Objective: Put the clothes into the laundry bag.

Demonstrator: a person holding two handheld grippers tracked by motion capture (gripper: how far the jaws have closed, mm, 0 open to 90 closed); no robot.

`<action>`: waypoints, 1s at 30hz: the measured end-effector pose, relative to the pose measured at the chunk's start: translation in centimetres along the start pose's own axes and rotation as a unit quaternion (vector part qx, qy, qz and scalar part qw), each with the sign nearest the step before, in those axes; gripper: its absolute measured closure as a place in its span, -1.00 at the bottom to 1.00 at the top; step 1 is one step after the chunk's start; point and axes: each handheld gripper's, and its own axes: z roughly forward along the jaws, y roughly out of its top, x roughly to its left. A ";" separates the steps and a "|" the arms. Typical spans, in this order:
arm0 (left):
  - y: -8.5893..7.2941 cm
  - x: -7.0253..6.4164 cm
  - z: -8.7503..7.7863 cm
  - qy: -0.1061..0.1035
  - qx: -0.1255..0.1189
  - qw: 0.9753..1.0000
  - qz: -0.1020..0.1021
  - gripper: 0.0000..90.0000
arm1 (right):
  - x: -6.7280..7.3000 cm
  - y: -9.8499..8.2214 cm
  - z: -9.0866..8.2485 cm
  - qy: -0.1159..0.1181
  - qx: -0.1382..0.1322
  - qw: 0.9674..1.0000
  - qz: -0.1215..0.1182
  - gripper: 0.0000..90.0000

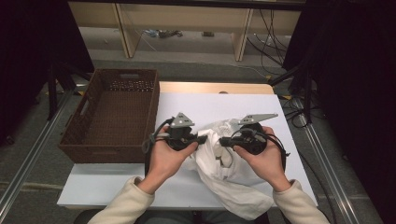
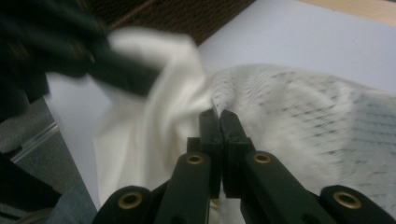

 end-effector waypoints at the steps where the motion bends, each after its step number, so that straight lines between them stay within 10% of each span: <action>1: -0.2 -0.1 0.5 -0.003 0.007 1.000 0.008 0.87 | -0.1 0.0 0.0 0.001 -0.004 1.000 0.002 1.00; 15: -1.5 0.2 7.0 -0.006 0.007 1.000 0.021 0.73 | 0.7 -0.1 0.5 0.021 0.004 1.000 -0.006 1.00; 23: -2.5 -0.4 3.0 -0.013 -0.013 1.000 0.022 -0.28 | 0.2 -0.1 -0.1 0.009 0.002 1.000 -0.002 1.00; 30: -6.2 -1.4 0.6 -0.005 0.027 1.000 0.009 -0.35 | 0.1 0.0 0.2 0.012 0.006 1.000 0.000 1.00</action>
